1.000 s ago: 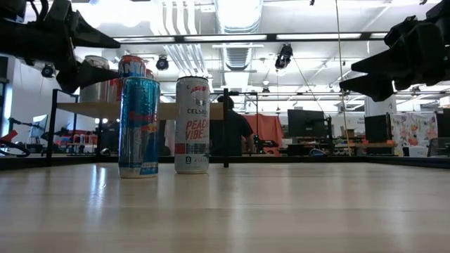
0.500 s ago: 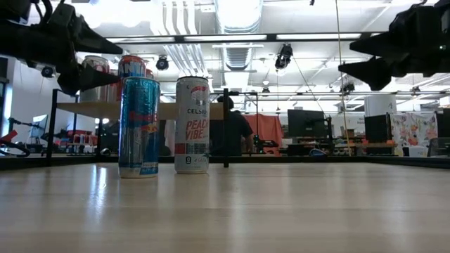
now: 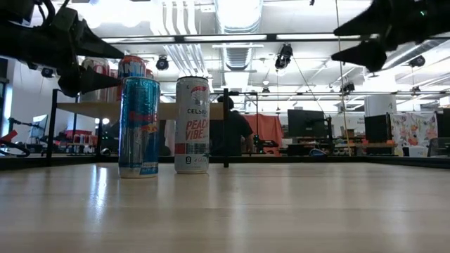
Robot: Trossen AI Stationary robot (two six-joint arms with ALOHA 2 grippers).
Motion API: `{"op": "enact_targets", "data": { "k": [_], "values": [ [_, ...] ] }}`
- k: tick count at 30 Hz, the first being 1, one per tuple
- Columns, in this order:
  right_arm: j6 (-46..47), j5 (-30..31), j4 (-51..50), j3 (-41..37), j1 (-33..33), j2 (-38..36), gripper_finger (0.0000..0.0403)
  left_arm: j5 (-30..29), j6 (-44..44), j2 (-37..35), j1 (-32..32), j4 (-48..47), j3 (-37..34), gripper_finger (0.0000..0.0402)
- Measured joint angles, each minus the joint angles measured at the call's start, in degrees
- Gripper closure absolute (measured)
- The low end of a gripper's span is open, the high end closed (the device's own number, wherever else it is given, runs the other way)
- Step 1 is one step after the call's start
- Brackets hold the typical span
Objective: Place canned beverage on shelf
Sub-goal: Put the right white pink soda can on the shelf
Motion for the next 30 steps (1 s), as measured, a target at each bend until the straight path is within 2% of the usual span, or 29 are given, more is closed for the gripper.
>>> {"op": "enact_targets", "data": {
  "k": [4,9,18,22,30],
  "values": [
    [8.02,-0.01,-10.36,9.64,0.00,10.79,0.0035,0.00,0.00,0.39,0.00,-0.01,0.00,0.0003],
    [17.31,-0.20,-18.18,19.86,0.00,24.36,0.0035,0.00,0.00,0.96,0.00,0.00,0.00,0.0003],
    [33.30,-5.69,-32.88,39.01,0.11,45.82,0.0035,0.01,0.00,1.85,0.00,-0.03,0.00,0.0003],
    [36.68,-6.24,-40.30,49.44,0.13,53.42,0.0035,0.02,0.00,2.03,0.00,-0.04,0.00,0.0003],
    [37.71,-7.24,-50.15,66.94,0.24,67.14,0.0035,0.02,0.00,2.54,0.00,-0.05,0.00,0.0003]
  ]
}}
